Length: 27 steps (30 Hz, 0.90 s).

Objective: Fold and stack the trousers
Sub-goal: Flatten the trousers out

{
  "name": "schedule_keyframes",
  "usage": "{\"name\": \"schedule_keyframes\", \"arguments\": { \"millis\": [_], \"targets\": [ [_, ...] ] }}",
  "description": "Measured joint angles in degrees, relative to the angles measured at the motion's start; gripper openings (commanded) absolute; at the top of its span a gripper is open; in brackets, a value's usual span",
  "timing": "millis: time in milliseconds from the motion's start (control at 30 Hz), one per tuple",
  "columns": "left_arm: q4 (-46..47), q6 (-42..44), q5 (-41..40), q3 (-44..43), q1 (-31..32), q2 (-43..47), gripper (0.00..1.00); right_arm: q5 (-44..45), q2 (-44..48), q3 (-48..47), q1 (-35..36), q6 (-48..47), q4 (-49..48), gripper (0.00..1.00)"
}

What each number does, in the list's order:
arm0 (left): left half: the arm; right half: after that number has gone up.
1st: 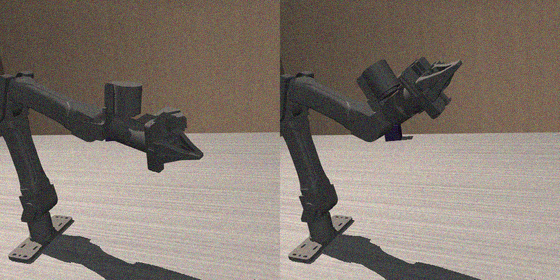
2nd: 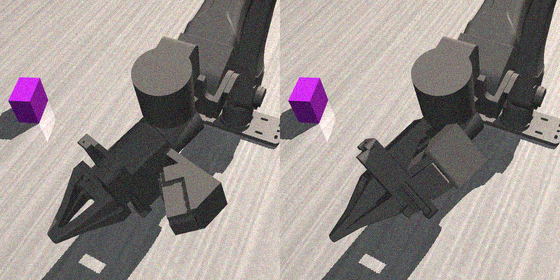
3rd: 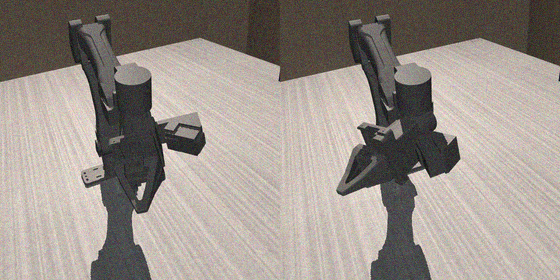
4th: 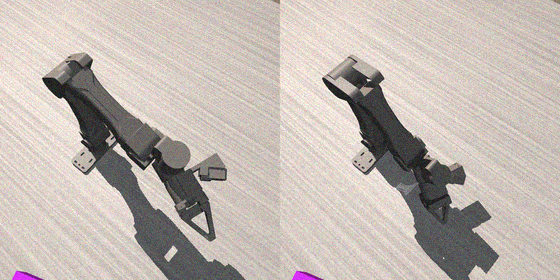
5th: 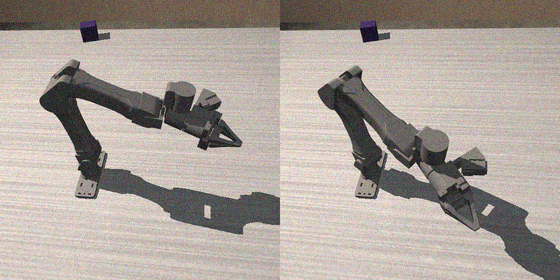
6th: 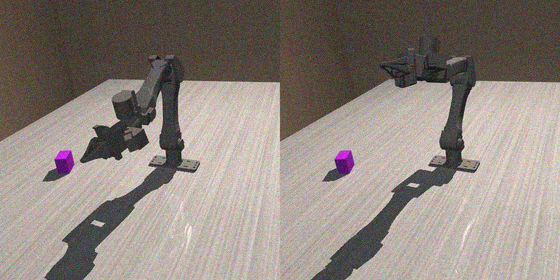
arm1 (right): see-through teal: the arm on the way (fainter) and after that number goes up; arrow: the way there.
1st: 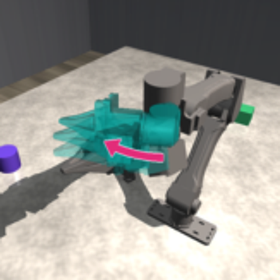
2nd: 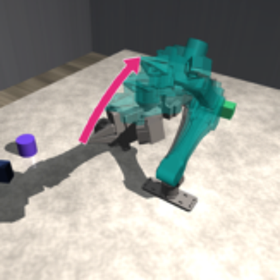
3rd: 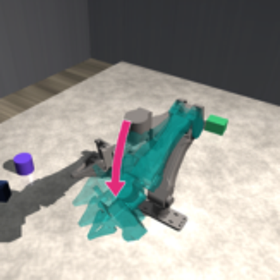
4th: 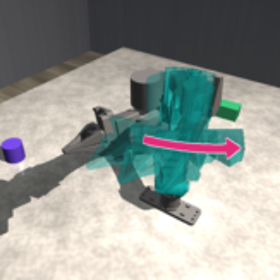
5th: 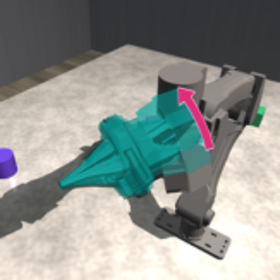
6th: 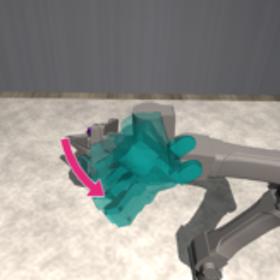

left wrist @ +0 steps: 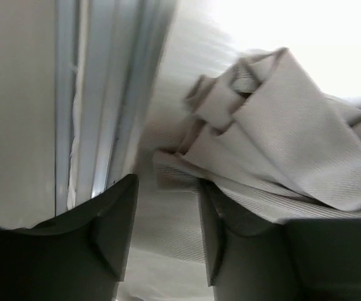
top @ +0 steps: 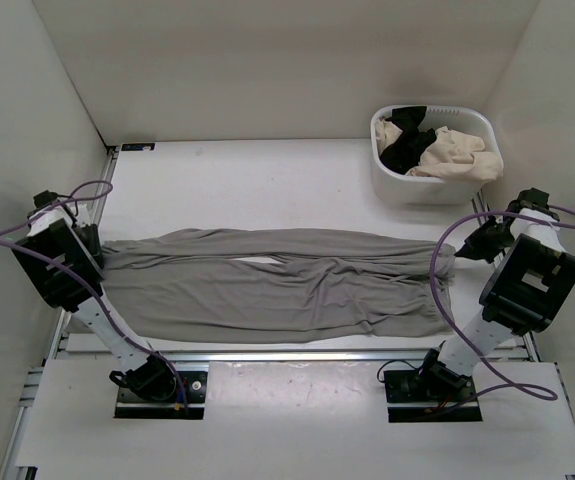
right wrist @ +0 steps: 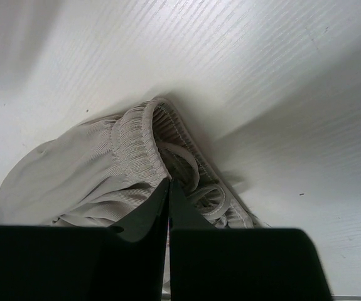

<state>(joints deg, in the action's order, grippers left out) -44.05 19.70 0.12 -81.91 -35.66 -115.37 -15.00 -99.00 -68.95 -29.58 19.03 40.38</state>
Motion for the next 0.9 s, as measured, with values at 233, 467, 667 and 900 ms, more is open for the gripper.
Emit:
{"name": "schedule_keyframes", "arguments": {
  "millis": [233, 467, 667, 900],
  "targets": [
    [-0.3, 0.2, 4.0, -2.7, 0.6, -0.7, 0.58, -0.9, -0.1, 0.0, 0.0, 0.0, 0.0, 0.00],
    [0.2, 0.1, 6.5, -3.4, 1.2, -0.5, 0.48, -1.6, -0.1, 0.0, 0.0, 0.0, 0.0, 0.00],
    [-1.0, -0.3, 6.1, -3.4, 1.3, -0.7, 0.14, -1.8, -0.5, -0.1, 0.0, 0.0, -0.1, 0.00],
    [-2.6, 0.2, 7.5, -6.4, 1.7, -1.3, 0.14, -3.1, -0.8, -0.3, 0.0, 0.0, 0.0, 0.00]
  ]
}}
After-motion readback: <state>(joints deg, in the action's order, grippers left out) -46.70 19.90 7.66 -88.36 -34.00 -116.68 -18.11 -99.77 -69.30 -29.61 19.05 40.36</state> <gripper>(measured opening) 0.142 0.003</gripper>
